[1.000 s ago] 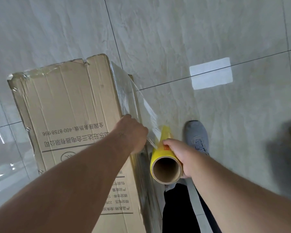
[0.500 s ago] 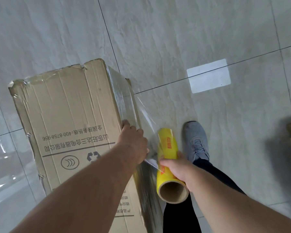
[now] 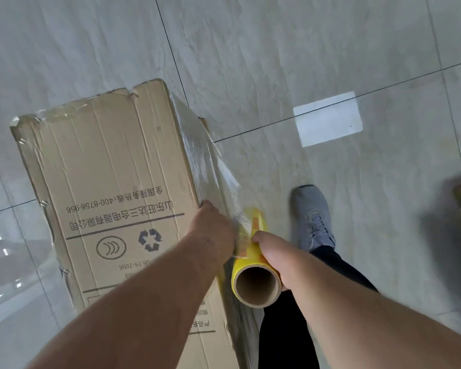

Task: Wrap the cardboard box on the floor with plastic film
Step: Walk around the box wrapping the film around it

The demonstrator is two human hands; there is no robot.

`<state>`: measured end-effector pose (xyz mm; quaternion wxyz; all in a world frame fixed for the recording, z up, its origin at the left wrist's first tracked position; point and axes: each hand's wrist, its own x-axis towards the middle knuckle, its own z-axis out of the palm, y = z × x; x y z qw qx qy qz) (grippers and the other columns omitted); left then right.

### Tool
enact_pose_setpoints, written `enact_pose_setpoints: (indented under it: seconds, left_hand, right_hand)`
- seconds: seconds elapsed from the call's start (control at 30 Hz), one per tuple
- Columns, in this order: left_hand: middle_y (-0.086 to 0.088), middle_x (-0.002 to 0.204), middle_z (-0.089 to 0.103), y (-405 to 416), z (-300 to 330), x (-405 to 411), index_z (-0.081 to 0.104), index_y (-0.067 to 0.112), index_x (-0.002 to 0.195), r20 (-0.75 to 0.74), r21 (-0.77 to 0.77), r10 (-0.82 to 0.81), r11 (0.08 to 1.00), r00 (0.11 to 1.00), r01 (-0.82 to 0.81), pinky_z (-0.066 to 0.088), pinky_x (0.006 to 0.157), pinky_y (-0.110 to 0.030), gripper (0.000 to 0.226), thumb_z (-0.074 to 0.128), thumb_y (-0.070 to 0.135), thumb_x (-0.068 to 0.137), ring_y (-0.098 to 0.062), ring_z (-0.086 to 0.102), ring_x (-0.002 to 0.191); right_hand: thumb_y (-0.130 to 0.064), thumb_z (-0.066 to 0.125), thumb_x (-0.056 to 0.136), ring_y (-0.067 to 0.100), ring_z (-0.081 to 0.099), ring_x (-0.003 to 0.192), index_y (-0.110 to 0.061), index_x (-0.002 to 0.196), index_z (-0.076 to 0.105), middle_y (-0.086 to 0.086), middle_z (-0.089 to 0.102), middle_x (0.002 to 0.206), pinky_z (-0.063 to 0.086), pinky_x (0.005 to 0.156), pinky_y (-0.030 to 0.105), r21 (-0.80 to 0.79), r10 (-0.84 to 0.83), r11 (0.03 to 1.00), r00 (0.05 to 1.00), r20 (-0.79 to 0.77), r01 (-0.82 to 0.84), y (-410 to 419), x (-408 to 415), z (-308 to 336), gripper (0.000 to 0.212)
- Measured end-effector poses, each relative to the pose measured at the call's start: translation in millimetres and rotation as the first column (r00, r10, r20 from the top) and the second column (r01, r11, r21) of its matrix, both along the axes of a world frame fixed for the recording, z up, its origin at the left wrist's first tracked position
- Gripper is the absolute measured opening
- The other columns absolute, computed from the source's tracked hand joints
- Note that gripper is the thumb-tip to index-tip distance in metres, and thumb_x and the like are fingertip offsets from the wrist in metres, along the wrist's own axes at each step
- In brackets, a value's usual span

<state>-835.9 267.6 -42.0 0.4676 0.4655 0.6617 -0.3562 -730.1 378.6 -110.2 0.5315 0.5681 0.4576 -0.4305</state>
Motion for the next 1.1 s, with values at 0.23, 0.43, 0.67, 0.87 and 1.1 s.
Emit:
enact_pose_setpoints:
  seconds: [0.23, 0.43, 0.67, 0.87, 1.1]
  left_hand:
    - [-0.010, 0.140, 0.062, -1.2, -3.1, 5.9, 0.045, 0.018, 0.147, -0.042, 0.023, 0.038, 0.999, 0.998, -0.037, 0.030, 0.110, -0.050, 0.046, 0.037, 0.035, 0.105, -0.031, 0.056, 0.128]
    - [-0.005, 0.140, 0.062, 4.9, -9.1, 6.0, 0.053, 0.028, 0.145, -0.044, 0.024, 0.114, 0.993, 0.992, -0.113, 0.029, 0.109, -0.050, 0.044, 0.040, 0.038, 0.104, -0.029, 0.054, 0.129]
    - [-0.012, 0.148, 0.056, 8.8, -9.9, 18.7, 0.054, 0.027, 0.147, -0.093, 0.020, 0.219, 0.976, 0.971, -0.218, 0.022, 0.116, -0.060, 0.048, 0.030, 0.043, 0.109, -0.036, 0.047, 0.137]
    - [-0.026, 0.166, 0.029, 9.5, -7.4, 38.9, 0.044, 0.020, 0.157, -0.144, -0.035, 0.122, 0.991, 0.982, -0.128, 0.007, 0.122, -0.065, 0.060, 0.037, 0.050, 0.106, -0.044, 0.024, 0.154]
    - [-0.009, 0.149, 0.055, -12.4, -8.6, 67.7, 0.053, 0.017, 0.144, -0.004, 0.165, 0.177, 0.971, 0.984, -0.174, 0.039, 0.111, -0.045, 0.044, 0.046, 0.025, 0.101, -0.028, 0.053, 0.135]
  right_hand:
    - [-0.058, 0.081, 0.084, 0.038, 0.081, 0.098, -0.015, 0.130, 0.071, 0.018, 0.083, 0.105, 0.064, 0.087, 0.060, -0.113, -0.573, 0.809, 0.817, 0.063, 0.577, 3.2, 20.2, 41.4, 0.064]
    - [-0.055, 0.083, 0.081, 0.044, 0.078, 0.107, -0.017, 0.137, 0.067, 0.023, 0.080, 0.116, 0.057, 0.098, 0.066, -0.151, -0.714, 0.671, 0.687, 0.132, 0.726, -7.1, 38.5, 34.1, 0.070]
    - [-0.072, 0.084, 0.062, 0.033, 0.076, 0.105, -0.034, 0.137, 0.059, 0.009, 0.076, 0.119, 0.062, 0.098, 0.054, -0.125, -0.210, 0.972, 0.972, -0.104, 0.196, 23.7, 50.8, 36.1, 0.088]
    - [-0.073, 0.073, 0.064, 0.037, 0.063, 0.126, -0.019, 0.160, 0.037, 0.013, 0.060, 0.145, 0.051, 0.112, 0.046, -0.072, 0.280, 0.953, 0.949, -0.147, -0.293, 23.4, 40.1, 38.9, 0.116]
    - [-0.025, 0.036, 0.116, 0.044, 0.048, 0.143, -0.005, 0.156, 0.045, 0.023, 0.046, 0.158, 0.041, 0.114, 0.047, -0.075, 0.229, 0.967, 0.959, -0.169, -0.244, -0.3, 3.7, 43.0, 0.045]
